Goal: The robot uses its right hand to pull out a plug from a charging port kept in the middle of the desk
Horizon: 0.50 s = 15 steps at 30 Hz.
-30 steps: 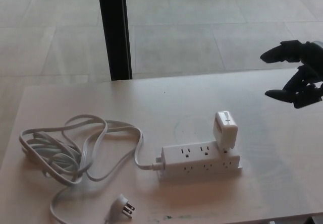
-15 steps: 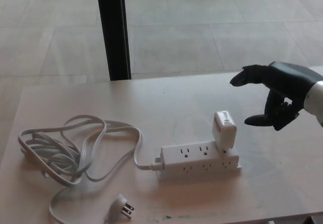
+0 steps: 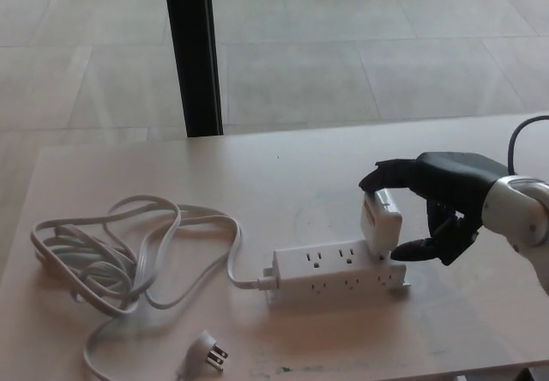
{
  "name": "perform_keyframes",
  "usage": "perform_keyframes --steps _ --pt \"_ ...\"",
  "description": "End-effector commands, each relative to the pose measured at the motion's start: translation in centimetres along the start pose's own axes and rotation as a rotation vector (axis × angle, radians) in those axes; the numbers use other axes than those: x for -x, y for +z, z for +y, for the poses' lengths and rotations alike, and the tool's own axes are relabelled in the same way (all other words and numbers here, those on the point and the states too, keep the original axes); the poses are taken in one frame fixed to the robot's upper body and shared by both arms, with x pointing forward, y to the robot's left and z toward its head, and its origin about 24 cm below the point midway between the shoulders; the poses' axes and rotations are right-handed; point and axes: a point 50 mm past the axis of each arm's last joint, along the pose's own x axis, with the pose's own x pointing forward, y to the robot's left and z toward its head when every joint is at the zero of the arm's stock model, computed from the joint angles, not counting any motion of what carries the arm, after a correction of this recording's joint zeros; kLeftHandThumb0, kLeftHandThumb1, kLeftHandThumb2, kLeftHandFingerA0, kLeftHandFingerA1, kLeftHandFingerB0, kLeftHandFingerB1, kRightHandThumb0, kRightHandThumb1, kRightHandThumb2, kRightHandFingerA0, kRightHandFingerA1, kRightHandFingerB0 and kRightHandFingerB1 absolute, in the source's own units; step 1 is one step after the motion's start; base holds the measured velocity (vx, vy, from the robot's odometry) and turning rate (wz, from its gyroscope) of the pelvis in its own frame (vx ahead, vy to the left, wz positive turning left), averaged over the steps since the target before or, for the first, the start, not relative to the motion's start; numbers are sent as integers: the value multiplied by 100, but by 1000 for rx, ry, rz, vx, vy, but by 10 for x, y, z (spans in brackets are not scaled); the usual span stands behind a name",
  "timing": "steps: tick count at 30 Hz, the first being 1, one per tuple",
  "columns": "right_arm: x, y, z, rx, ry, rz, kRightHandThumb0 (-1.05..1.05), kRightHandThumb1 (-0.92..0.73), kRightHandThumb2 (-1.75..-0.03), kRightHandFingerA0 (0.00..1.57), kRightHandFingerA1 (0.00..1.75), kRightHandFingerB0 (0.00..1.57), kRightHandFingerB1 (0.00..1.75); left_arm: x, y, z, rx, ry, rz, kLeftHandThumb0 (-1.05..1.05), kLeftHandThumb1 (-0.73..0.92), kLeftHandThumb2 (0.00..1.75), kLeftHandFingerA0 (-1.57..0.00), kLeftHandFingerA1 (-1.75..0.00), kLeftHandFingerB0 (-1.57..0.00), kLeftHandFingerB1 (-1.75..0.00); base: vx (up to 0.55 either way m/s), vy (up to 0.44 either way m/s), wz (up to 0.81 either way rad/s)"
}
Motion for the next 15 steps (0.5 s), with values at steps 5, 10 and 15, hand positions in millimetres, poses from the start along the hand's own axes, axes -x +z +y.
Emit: perform_keyframes --steps 5,10,15 --pt "-4 -9 2 33 18 50 -74 -59 -61 73 143 25 31 -1 5 7 -10 17 -25 -61 56 58 -79 -48 -70 -42 0 0 0" --pt "-9 -7 -7 45 -33 43 -75 -58 -58 76 150 29 34 -1 4 8 3 17 -17 -61 56 58 -79 -48 -67 -42 0 0 0" --pt "-12 -3 -12 28 -47 39 -73 -56 -62 72 158 29 33 0 3 7 3 15 -17 -62 56 58 -77 -49 -68 -42 0 0 0"
